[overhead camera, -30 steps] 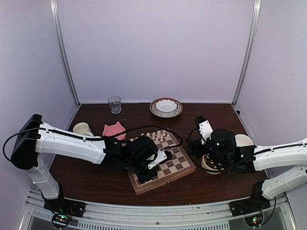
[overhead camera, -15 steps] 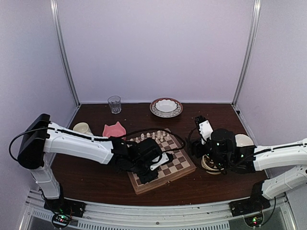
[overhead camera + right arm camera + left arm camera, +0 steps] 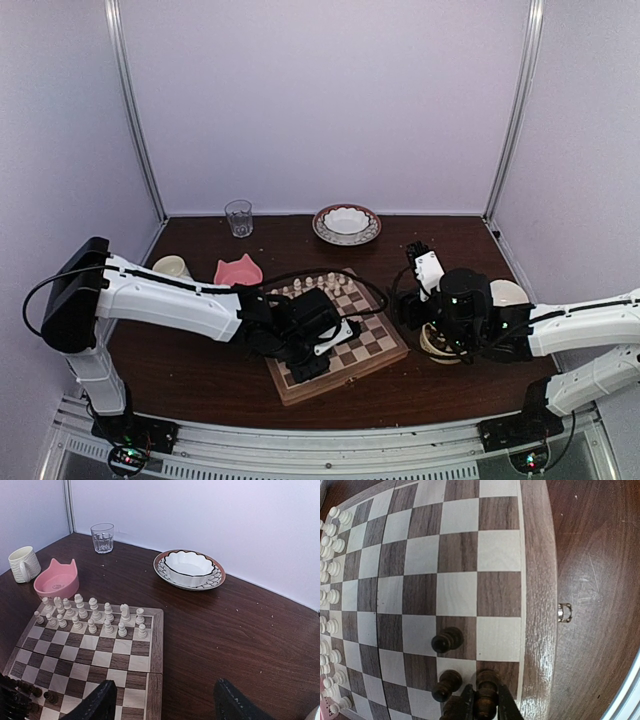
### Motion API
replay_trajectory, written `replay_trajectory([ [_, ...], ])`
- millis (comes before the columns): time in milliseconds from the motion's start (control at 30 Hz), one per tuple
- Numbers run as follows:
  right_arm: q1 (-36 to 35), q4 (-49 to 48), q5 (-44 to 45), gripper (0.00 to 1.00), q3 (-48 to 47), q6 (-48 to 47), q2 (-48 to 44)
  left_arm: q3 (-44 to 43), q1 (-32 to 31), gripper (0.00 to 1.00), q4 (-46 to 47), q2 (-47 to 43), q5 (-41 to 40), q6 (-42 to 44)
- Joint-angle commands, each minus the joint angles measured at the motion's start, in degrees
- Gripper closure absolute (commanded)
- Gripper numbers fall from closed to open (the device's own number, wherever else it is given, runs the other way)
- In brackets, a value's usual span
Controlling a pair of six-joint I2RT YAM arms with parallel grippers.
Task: Set up the chess pieces on the board
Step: Place the bishop on c8.
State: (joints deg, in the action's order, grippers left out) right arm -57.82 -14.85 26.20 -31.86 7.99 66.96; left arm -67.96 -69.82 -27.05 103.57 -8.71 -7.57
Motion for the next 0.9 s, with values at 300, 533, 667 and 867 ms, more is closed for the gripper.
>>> replay_trajectory([
  [300, 0.3, -0.1, 0.2, 0.31, 0.0, 0.8, -0.3, -1.6, -0.1, 0.86, -0.1, 0.4, 0.9, 0.1],
  [533, 0.3, 0.0, 0.2, 0.31, -0.1, 0.8, -0.1, -1.4, -0.2, 0.87, -0.1, 0.0, 2.0, 0.1],
  [667, 0.3, 0.1, 0.3, 0.31, -0.4, 0.8, 0.2, -1.4, -0.2, 0.87, 0.0, 0.1, 2.3, 0.2],
  [867, 0.3, 0.2, 0.6, 0.31, -0.2, 0.9, -0.2, -1.3, -0.2, 0.83, -0.4, -0.2, 2.2, 0.3],
])
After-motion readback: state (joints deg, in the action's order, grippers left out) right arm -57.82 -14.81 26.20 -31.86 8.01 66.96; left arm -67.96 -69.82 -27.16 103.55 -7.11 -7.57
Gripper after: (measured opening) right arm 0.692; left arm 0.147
